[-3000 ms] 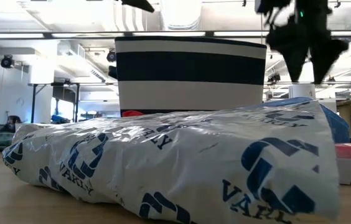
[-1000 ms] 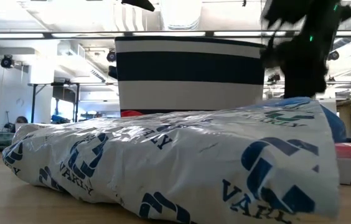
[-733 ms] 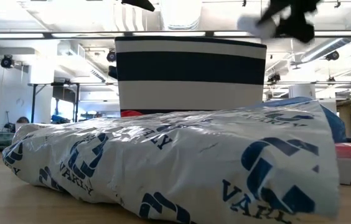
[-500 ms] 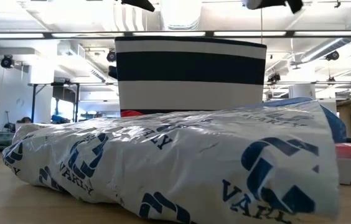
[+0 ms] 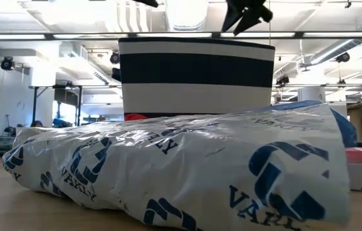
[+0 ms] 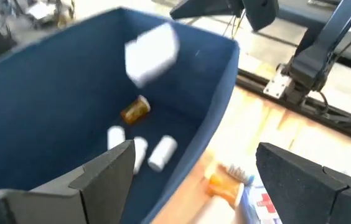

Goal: Pick & place medical supplies in basket/bin
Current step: Put the white pill bottle into the blue bin, then put the large brown bandage into the blue bin

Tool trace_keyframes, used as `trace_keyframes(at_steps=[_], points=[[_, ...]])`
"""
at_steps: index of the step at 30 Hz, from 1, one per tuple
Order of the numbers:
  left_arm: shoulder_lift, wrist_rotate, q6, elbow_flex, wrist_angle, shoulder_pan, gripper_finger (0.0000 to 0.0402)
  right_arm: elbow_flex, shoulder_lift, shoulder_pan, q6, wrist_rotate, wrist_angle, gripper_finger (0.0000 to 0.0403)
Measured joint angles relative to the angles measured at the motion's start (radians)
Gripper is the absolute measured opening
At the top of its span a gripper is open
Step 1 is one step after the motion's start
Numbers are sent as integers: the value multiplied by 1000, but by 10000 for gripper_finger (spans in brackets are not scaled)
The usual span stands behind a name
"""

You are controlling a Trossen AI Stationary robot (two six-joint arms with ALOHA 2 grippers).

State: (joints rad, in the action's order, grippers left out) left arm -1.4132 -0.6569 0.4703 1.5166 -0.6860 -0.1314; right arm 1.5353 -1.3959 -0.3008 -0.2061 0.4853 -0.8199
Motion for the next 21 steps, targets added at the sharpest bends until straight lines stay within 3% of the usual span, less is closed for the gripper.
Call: trace_keyframes(at_steps=[5,11,16,21], points=[[0,-6,92,0,-109,1,311,57,-49,9,46,0,-48,322],[0,-7,92,0,-129,0,311,62,11,98,2,0,-181,360],[0,-8,24,0,-129,1,311,58,99,248,-155,-54,-400,363],[0,-8,-70,0,-122,3,311,4,148,468,-396,-81,-579,363]])
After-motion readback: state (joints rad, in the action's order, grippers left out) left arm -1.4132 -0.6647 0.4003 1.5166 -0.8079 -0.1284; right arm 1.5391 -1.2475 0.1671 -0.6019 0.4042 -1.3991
